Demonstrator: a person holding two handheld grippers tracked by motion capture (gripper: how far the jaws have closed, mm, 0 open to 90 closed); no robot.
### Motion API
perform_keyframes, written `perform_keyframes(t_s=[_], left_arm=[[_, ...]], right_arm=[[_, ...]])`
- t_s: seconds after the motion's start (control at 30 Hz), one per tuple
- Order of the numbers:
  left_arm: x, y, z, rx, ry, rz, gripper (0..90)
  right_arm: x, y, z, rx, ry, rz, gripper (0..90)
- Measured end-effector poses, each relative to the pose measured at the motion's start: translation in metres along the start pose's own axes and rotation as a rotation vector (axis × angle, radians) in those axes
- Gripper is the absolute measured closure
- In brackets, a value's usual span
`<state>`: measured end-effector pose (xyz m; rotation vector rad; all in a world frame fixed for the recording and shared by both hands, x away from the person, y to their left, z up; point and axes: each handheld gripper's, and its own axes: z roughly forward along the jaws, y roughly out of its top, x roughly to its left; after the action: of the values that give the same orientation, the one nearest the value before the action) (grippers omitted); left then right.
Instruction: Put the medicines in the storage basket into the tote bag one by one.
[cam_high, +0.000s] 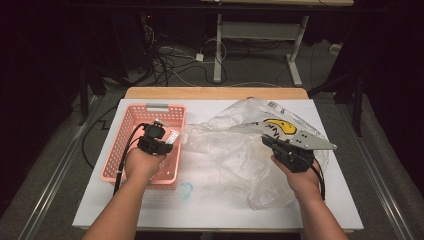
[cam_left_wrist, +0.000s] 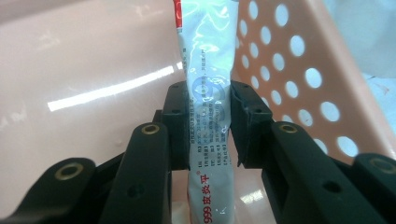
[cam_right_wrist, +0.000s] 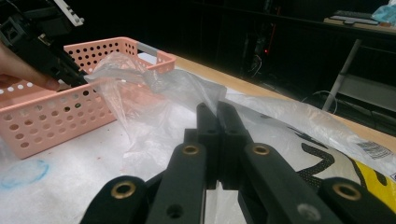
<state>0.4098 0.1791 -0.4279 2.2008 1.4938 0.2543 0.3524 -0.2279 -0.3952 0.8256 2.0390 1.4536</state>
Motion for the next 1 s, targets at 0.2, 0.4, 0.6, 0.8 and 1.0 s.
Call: perform_keyframes(t_s=[0.2, 0.4, 0.6, 0.8, 1.0], left_arm=[[0.000, -0.007, -0.010, -0.092, -0.021, 0.014, 68.5], [-0.002, -0.013, -0.022, -0.174, -0.047, 0.026, 68.4], [-0.004, -0.021, -0.034, -0.254, -0.077, 0.048, 68.4], [-0.008, -0.030, -0.043, -0.318, -0.097, 0.077, 68.4], [-0.012, -0.038, -0.049, -0.375, -0.118, 0.081, 68.5]], right_arm=[[0.000, 0.000, 0.000, 0.000, 0.004, -0.001, 90.0], [0.000, 0.000, -0.002, 0.000, 0.001, -0.003, 90.0], [-0.001, 0.000, -0.003, -0.007, 0.004, -0.005, 90.0], [-0.002, 0.001, -0.005, -0.015, 0.002, -0.007, 90.0], [-0.002, 0.001, -0.007, -0.022, 0.004, -0.007, 90.0]])
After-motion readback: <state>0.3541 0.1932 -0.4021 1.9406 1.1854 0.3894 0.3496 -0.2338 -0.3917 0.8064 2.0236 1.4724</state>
